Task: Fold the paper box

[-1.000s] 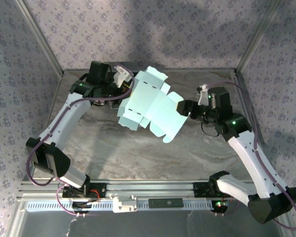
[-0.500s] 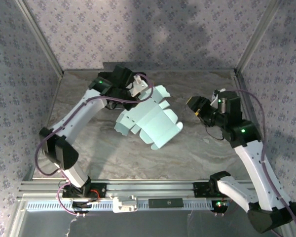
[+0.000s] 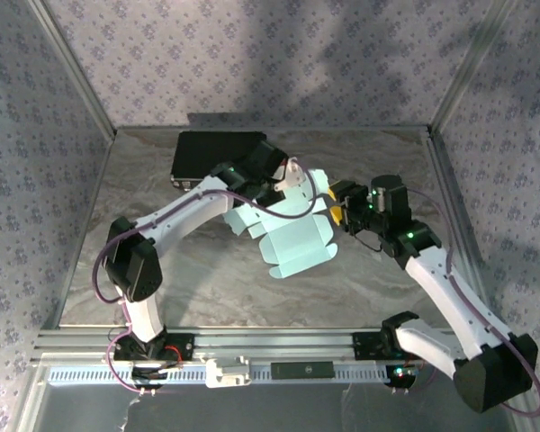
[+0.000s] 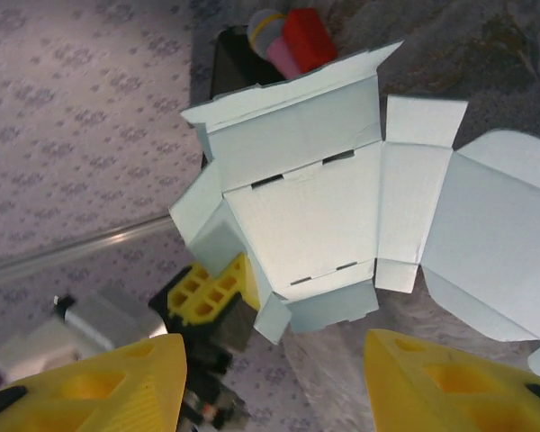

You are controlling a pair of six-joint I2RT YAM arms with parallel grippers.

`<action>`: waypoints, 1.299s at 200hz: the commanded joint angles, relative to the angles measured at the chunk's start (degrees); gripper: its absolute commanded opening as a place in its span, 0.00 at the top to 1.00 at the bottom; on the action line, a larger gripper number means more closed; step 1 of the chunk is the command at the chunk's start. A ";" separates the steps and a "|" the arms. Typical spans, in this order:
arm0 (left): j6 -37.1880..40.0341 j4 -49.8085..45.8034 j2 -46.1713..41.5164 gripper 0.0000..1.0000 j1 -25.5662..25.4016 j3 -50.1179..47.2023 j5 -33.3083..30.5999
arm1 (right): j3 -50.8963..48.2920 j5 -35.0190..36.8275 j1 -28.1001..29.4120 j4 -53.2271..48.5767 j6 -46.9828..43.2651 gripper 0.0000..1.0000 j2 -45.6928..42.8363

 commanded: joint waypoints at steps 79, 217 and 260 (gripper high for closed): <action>4.37 12.31 -0.38 1.00 -5.03 -7.02 -8.70 | 2.63 -6.80 -2.78 11.66 10.66 0.48 14.15; 6.03 14.85 1.40 1.00 -8.36 -7.56 -13.45 | 2.90 -8.76 -3.88 13.89 9.10 0.91 18.82; -15.81 13.98 -4.23 0.47 -7.68 -6.79 -19.31 | 0.54 -11.00 -6.86 14.57 8.47 1.00 16.98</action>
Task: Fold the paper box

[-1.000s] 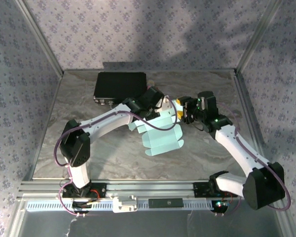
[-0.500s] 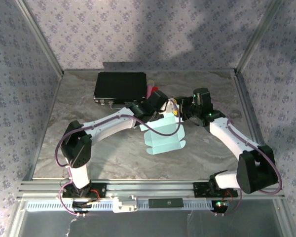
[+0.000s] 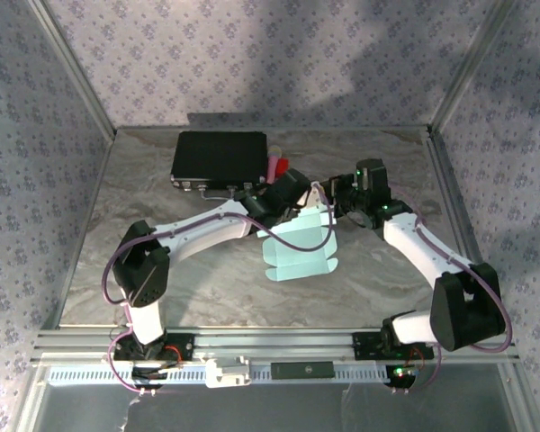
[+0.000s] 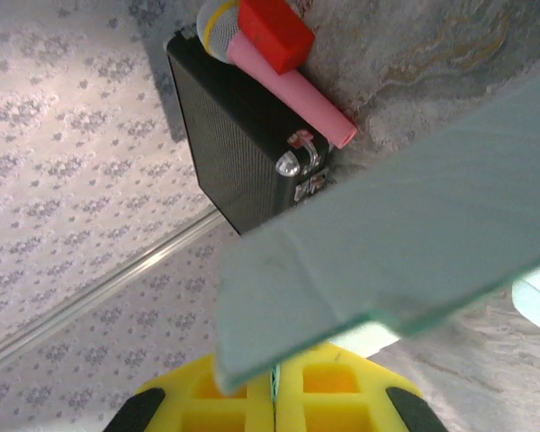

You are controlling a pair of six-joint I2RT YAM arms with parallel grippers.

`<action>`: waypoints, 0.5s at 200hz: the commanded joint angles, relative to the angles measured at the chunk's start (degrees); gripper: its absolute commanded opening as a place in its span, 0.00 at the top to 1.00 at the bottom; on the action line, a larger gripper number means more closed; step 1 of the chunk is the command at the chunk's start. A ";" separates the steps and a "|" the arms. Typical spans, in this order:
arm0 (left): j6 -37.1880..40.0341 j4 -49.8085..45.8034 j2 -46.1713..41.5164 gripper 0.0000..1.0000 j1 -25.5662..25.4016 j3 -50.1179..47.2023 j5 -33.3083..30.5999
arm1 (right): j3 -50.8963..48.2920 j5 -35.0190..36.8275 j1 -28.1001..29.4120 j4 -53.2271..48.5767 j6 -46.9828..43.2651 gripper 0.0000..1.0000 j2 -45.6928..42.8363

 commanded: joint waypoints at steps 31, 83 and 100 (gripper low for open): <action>-61.33 -11.96 -13.69 0.37 7.07 1.72 4.04 | -3.29 -4.48 -4.29 3.17 -0.64 1.00 -1.81; -114.86 10.79 -28.35 0.49 14.58 -26.78 20.71 | -7.00 -7.10 -7.29 8.59 0.89 1.00 -3.65; -124.61 12.91 -27.88 0.52 15.18 -28.90 21.77 | -8.10 -7.25 -7.99 9.18 1.06 1.00 -4.67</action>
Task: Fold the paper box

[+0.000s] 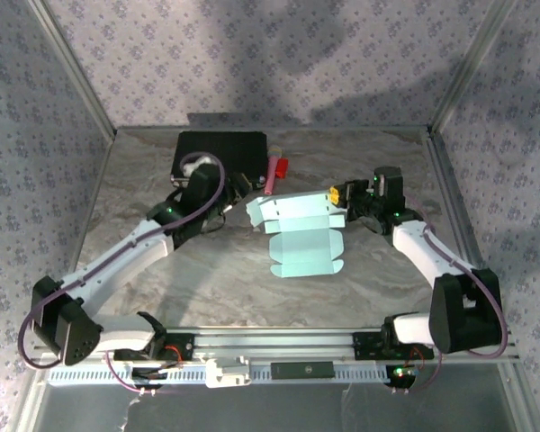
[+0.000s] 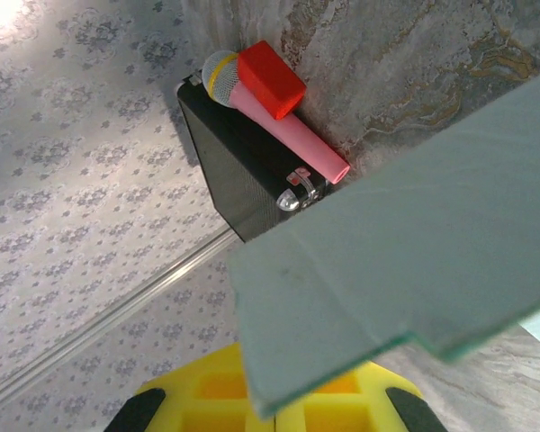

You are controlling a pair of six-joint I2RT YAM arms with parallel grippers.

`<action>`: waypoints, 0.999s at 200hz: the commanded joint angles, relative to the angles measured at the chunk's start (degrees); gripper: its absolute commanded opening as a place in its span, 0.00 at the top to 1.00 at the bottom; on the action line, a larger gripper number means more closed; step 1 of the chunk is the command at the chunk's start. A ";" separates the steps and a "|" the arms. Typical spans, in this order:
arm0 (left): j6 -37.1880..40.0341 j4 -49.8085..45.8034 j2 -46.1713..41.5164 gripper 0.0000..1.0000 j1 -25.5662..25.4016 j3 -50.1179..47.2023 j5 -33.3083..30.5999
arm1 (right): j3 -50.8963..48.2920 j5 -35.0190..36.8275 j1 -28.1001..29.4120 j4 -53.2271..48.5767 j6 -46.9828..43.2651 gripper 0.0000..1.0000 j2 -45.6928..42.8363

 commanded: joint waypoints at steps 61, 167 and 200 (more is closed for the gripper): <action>-47.60 22.03 9.89 0.50 -3.86 -7.45 6.75 | -4.04 -3.00 -1.65 6.67 2.33 1.00 -2.77; -54.39 28.64 14.45 0.64 -4.99 -7.85 3.53 | -6.05 -3.28 -2.07 8.45 3.50 1.00 -3.66; -55.75 29.32 15.47 0.73 -5.53 -8.14 3.74 | -6.36 -3.32 -2.05 8.45 3.33 1.00 -3.51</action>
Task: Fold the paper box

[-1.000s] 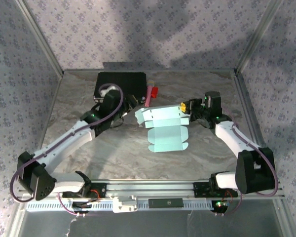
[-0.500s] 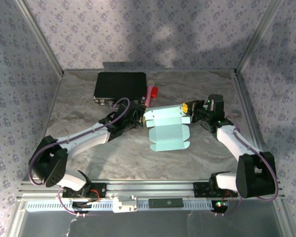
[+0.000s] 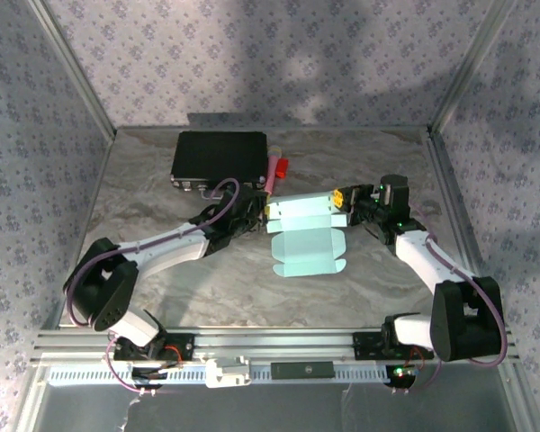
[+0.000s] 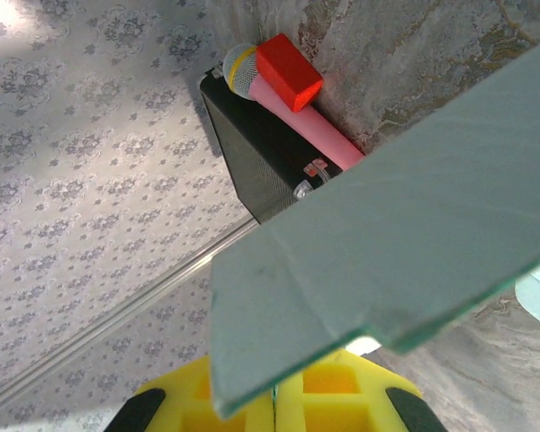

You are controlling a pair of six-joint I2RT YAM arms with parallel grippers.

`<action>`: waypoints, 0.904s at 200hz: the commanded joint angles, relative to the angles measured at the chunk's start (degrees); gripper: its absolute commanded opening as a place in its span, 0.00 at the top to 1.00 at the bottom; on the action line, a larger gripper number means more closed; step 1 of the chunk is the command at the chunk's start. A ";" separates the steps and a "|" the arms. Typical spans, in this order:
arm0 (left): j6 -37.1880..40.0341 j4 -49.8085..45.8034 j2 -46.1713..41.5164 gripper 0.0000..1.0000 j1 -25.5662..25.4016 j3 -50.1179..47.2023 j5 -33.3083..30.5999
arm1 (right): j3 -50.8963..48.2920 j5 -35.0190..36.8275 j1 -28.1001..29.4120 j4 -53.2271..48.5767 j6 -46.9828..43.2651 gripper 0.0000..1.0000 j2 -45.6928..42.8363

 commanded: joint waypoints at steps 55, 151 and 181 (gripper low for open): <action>-3.99 -0.98 -0.63 1.00 -1.38 -0.09 -3.60 | 0.55 -1.77 -0.24 -2.52 -2.13 0.78 -1.78; -5.33 0.20 -1.21 1.00 -3.76 -0.72 -10.93 | -9.13 23.77 19.26 -4.79 -0.39 0.44 -18.81; -5.60 3.74 -1.20 1.00 -4.51 -2.60 -11.76 | -10.65 30.10 24.43 6.86 0.52 0.51 -13.25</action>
